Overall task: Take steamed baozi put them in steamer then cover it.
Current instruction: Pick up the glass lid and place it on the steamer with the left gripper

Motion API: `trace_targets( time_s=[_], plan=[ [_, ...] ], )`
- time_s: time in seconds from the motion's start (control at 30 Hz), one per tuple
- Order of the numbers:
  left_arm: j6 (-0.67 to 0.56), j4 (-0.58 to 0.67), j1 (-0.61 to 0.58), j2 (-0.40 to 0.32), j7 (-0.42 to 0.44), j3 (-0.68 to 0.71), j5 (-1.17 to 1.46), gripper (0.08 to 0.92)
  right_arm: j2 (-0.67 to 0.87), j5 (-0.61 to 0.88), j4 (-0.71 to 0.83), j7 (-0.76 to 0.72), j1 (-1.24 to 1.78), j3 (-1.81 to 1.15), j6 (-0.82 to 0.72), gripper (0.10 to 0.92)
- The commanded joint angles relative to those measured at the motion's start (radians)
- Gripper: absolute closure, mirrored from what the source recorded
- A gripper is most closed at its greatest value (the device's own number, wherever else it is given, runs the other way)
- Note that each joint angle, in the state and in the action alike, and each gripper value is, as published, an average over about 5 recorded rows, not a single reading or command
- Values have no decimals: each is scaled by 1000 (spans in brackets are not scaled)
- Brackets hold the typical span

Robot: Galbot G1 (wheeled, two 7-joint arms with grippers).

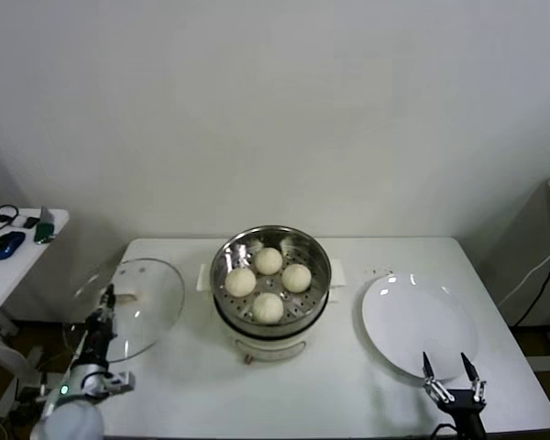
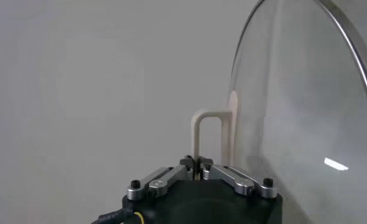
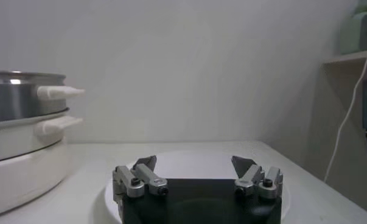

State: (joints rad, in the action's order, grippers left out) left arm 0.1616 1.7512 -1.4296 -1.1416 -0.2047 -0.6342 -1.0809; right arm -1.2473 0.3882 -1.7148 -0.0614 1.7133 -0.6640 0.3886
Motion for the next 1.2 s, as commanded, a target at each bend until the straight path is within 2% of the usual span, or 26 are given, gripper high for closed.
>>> trace_targets(
  time_s=[0.03,0.2,0.37,0.5,0.63,0.77,1.0,1.2],
  plan=[
    [400,405,41,195,250,76,222,867,-2,-27,-13,27,-6,5,-42,203],
    [528,444,187,183,286,280,189,867,-7,-26,-14,21,-14,9,-43,203],
    [590,425,315,86,349,499,47,867,-6,-29,8,17,-28,9,-29,203],
    [615,399,372,-5,425,605,-98,867,-5,-26,32,18,-40,10,-11,203],
    [624,379,389,-93,498,673,-233,867,-4,-24,59,19,-54,13,11,203],
    [623,342,405,-168,536,717,-329,867,-2,-24,85,22,-68,15,27,203],
    [615,259,446,-265,552,768,-438,867,0,-25,112,25,-78,22,39,203],
    [597,212,433,-314,546,771,-504,867,-1,-23,106,28,-73,16,40,203]
  ],
)
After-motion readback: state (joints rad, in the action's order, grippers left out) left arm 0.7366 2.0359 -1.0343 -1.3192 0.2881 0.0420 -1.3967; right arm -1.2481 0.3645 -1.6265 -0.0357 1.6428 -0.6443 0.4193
